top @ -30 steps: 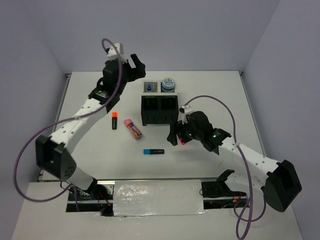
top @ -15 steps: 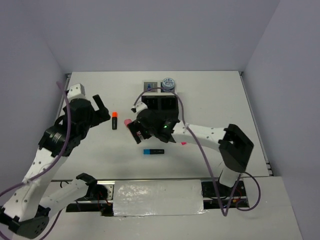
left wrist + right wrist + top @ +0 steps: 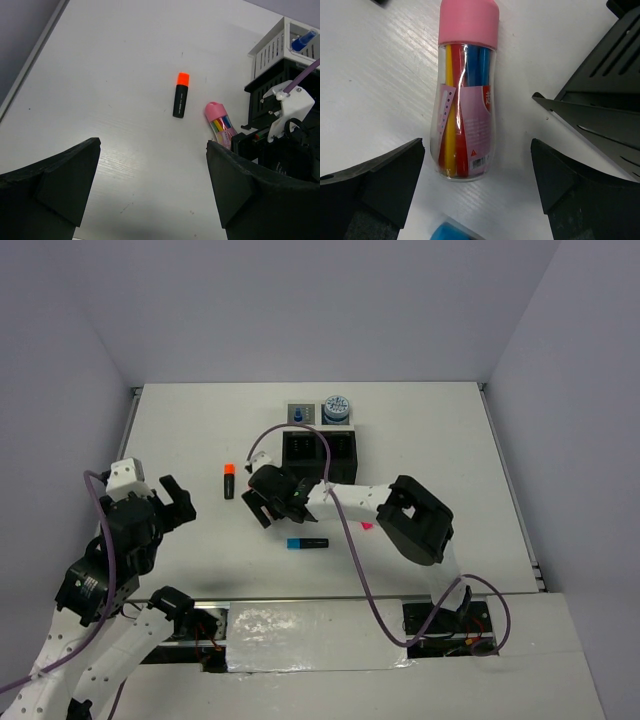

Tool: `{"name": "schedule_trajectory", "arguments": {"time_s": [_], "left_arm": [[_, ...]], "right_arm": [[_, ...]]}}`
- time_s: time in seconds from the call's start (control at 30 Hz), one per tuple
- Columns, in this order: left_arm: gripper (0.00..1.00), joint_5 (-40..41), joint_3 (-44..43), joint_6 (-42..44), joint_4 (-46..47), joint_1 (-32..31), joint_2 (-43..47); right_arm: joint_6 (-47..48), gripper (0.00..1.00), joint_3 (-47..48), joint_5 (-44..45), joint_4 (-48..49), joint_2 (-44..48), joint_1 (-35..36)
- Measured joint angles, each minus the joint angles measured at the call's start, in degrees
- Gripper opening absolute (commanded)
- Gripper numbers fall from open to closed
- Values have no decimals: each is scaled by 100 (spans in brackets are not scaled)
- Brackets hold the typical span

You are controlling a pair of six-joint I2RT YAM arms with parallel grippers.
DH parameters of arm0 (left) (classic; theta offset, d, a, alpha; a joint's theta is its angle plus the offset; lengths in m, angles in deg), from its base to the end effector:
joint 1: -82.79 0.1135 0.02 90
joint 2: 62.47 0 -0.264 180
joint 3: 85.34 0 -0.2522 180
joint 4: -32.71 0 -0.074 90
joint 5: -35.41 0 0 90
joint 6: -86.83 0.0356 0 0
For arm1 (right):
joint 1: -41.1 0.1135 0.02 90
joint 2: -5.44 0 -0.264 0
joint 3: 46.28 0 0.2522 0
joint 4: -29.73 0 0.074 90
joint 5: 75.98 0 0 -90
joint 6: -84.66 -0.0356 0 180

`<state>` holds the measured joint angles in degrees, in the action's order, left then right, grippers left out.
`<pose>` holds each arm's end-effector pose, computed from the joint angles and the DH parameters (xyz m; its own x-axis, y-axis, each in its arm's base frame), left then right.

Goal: Sort the stationery into containers
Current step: Pick up the stationery from the center of the board.

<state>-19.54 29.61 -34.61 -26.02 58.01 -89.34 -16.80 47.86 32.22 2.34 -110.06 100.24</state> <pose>0.0806 -0.0147 0.3525 -0.1962 -0.3797 -0.9040 -0.2900 0.9032 -0.3164 0.2350 0.3717 0.1789 -0.5190 -0.5006 -0.6929 -0.6191 0.7791 -0.0991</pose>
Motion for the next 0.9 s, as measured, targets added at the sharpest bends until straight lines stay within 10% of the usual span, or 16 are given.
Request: {"name": "schedule_trajectory", "arguments": {"time_s": [0.37,0.5,0.53,0.57,0.9], "left_arm": [[99,44,31,2,98,0,28],[99,79,31,2,133,0,13],[99,90,31,0,138,0,2],[99,96,31,0,140,0,-15],[99,-129,33,83,317,22,-192]], "right_arm": [[83,66,343,-223,72,-562,0],[28,39,494,-278,70,-658,0],[9,9,494,-282,63,-658,2],[-20,0,492,-282,57,-658,4],[-260,0,-177,-136,-249,210,391]]}}
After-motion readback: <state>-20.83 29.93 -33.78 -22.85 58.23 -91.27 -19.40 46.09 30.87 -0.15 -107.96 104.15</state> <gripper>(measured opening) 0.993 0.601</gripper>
